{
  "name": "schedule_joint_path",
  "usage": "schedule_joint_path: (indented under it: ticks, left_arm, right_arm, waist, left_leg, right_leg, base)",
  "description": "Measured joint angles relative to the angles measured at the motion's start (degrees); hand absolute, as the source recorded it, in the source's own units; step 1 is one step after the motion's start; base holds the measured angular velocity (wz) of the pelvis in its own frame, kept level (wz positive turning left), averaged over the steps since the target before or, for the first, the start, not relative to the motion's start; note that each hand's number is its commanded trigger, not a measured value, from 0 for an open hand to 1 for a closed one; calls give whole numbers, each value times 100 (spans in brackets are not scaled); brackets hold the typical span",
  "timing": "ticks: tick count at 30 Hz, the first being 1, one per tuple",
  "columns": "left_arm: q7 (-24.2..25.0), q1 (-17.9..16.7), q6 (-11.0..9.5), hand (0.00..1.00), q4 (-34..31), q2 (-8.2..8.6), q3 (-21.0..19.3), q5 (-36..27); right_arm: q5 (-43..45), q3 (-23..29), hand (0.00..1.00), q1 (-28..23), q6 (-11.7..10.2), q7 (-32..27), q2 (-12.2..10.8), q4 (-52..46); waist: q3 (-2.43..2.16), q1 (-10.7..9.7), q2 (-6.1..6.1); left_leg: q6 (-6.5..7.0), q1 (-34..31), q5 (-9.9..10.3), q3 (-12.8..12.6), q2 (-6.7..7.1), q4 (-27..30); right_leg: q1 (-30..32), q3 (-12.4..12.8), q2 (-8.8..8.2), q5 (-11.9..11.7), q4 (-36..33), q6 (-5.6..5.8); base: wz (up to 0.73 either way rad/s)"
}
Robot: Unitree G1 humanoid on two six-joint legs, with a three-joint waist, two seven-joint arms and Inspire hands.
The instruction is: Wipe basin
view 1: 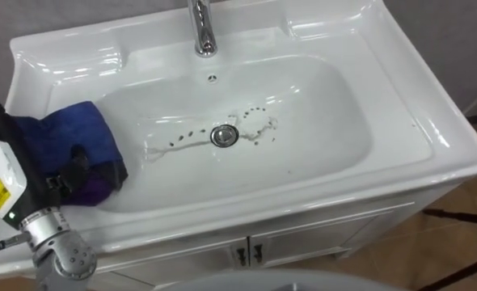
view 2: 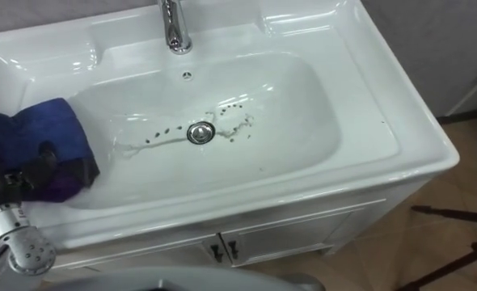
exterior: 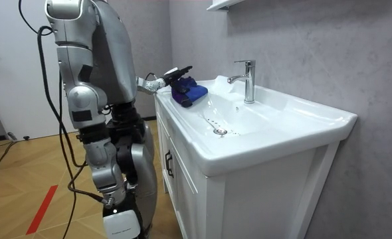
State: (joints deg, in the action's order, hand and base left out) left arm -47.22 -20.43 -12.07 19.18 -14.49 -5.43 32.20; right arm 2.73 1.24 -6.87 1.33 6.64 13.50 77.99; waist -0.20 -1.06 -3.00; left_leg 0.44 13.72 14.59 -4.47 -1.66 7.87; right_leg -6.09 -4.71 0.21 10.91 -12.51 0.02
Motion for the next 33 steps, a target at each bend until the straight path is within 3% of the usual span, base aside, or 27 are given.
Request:
schedule_joint_path:
  ticks: [16,29,33]
  left_arm:
    - [62,110,-103,0,495,0,0,0]
    - [116,171,-126,0,783,-5,-125,-126]
    - [259,203,-131,0,1037,1,-143,-131]
  right_arm:
    - [1,-1,0,-2,14,67,4,0]
    - [23,23,0,8,153,43,13,-48]
    - [56,240,0,-3,328,59,31,-42]
  waist:
    - [6,-12,-37]
    - [-5,-1,-22]
    - [-29,88,-45]
  left_leg:
    - [0,-2,-2,-16,5,38]
    - [-47,-5,-40,-33,-14,-10]
    - [-66,83,-92,-109,-20,-13]
  right_leg:
    - [7,12,-7,4,-30,-5]
    - [64,-11,10,34,-111,-50]
    - [48,87,34,16,-113,-78]
  base:
    - [0]
    - [0]
    - [-11]
